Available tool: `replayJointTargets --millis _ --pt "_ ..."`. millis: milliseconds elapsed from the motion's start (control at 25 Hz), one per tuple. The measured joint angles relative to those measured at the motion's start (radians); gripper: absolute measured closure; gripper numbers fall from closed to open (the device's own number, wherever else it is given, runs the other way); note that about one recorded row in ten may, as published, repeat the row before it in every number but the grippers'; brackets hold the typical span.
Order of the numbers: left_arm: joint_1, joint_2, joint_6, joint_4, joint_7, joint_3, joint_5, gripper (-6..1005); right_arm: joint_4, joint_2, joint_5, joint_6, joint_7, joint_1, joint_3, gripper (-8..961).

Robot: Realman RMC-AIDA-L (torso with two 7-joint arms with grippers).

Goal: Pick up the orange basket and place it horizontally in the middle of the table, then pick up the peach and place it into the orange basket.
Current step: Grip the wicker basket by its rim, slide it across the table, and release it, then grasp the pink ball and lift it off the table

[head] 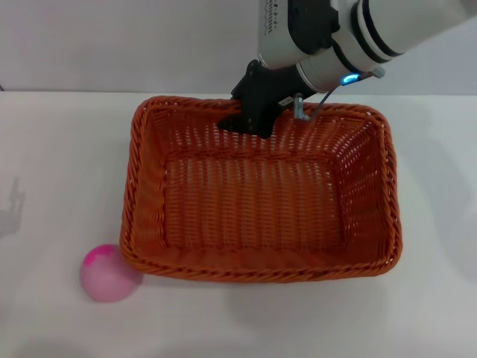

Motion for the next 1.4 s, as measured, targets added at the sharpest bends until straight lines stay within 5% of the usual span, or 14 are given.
replayJointTargets --millis 200,480,640,840,1000,1040,1080,1120,1160,1200,1240,1320,1360,1400 --pt "0.0 0.0 0.002 0.001 -0.002 0.0 0.0 412 -0.025 0.0 0.048 0.027 -0.004 -0.036 -0.072 817" --pt "0.0 0.001 0.005 -0.001 -0.003 -0.002 0.0 412 -0.056 0.003 0.109 0.086 0.003 -0.074 -0.205 638" --pt "0.0 0.002 -0.001 -0.003 -0.004 -0.004 0.0 412 -0.182 0.003 0.173 0.129 0.003 -0.16 -0.276 412" --pt "0.004 0.004 -0.034 -0.01 -0.005 0.008 0.0 412 -0.303 0.004 0.203 0.123 0.032 -0.241 -0.295 364" --pt "0.021 0.01 -0.094 -0.05 -0.068 0.079 0.002 413 -0.501 -0.001 0.266 0.124 0.084 -0.397 -0.327 336" --pt "0.028 0.011 -0.101 -0.071 -0.103 0.107 0.001 413 -0.637 -0.004 0.369 0.135 0.068 -0.531 -0.345 336" --pt "0.046 0.013 -0.104 -0.132 -0.183 0.171 0.002 413 -0.637 -0.004 0.369 0.135 0.068 -0.531 -0.345 336" --pt "0.056 0.015 -0.105 -0.161 -0.227 0.201 0.001 413 -0.69 -0.004 0.427 0.143 0.042 -0.591 -0.35 336" --pt "0.106 0.027 -0.094 -0.291 -0.385 0.33 0.003 413 -0.782 -0.002 0.558 0.154 -0.041 -0.716 -0.352 336" --pt "0.106 0.027 -0.094 -0.291 -0.385 0.33 0.003 413 -0.782 -0.002 0.558 0.154 -0.041 -0.716 -0.352 336" --pt "0.126 0.038 -0.09 -0.335 -0.443 0.377 0.003 413 -0.825 -0.001 0.7 0.156 -0.137 -0.817 -0.351 336" --pt "0.161 0.072 -0.088 -0.414 -0.565 0.464 0.008 413 -0.828 0.0 0.777 0.155 -0.188 -0.862 -0.348 335" --pt "0.179 0.112 -0.1 -0.455 -0.663 0.501 0.04 413 -0.819 0.0 0.904 0.146 -0.256 -0.941 -0.34 335" --pt "0.179 0.112 -0.1 -0.455 -0.663 0.501 0.04 413 -0.819 0.0 0.904 0.146 -0.256 -0.941 -0.34 335"
